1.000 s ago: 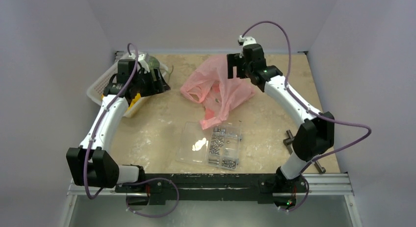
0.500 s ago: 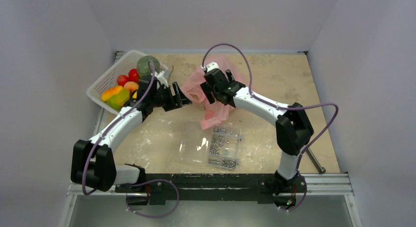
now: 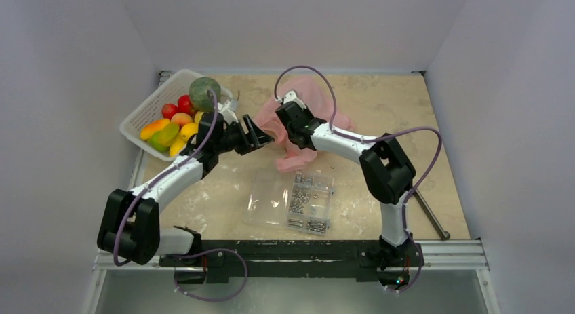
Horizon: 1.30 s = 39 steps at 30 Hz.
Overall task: Take the fake fruits out of the plastic bag
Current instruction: Adjust the plastic bag at the center of the board, then take out the fake fruit from the plastic bag.
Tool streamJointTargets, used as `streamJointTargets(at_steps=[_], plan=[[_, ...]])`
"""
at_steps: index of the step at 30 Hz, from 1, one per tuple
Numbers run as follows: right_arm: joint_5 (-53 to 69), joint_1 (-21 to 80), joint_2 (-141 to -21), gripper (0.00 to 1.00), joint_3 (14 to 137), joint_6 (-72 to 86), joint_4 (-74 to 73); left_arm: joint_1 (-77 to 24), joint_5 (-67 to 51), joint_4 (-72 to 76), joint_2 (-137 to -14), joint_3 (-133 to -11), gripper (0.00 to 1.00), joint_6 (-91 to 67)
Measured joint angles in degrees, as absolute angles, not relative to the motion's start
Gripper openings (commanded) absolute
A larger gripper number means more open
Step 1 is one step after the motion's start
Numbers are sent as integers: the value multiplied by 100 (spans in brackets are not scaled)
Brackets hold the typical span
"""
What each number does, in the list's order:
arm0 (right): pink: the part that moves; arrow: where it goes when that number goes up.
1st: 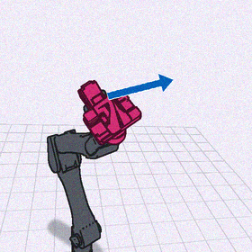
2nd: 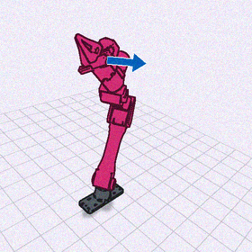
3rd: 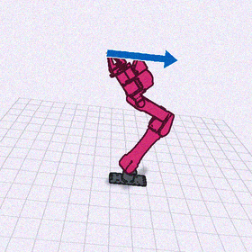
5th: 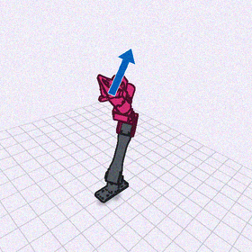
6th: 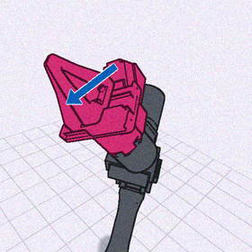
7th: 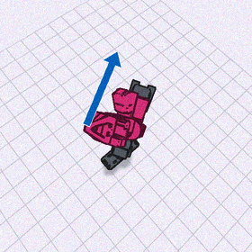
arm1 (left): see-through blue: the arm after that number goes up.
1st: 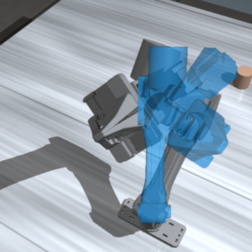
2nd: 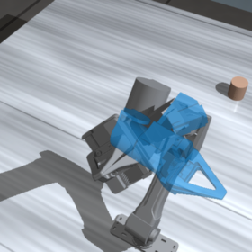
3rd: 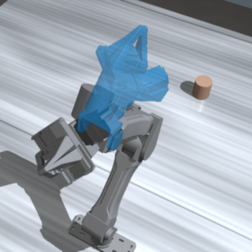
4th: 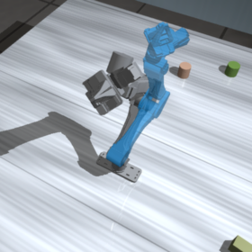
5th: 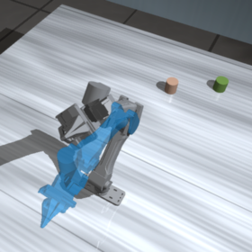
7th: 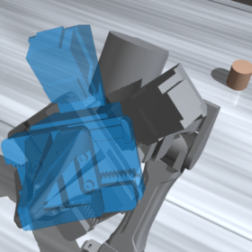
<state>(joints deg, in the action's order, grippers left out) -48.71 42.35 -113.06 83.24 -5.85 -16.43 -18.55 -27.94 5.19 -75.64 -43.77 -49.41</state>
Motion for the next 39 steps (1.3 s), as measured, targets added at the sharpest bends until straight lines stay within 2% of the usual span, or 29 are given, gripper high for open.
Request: streamJointTargets(at_steps=[7, 19, 29, 39], plan=[[-4145, 4230, -11137, 0, 8379, -561, -1658, -1968, -2775, 1470, -7662, -3898, 64, -5398], [-976, 3415, -9631, 0, 7664, -548, -1059, -2233, -2458, 3367, -8499, -3859, 52, -6112], [292, 3197, -9671, 0, 7461, -104, -985, -2888, -1984, 3240, -9341, -4681, 54, -5730], [735, 3203, -9679, 0, 7540, 687, -1197, -3323, -950, 1959, -9839, -5498, 58, -4893]])
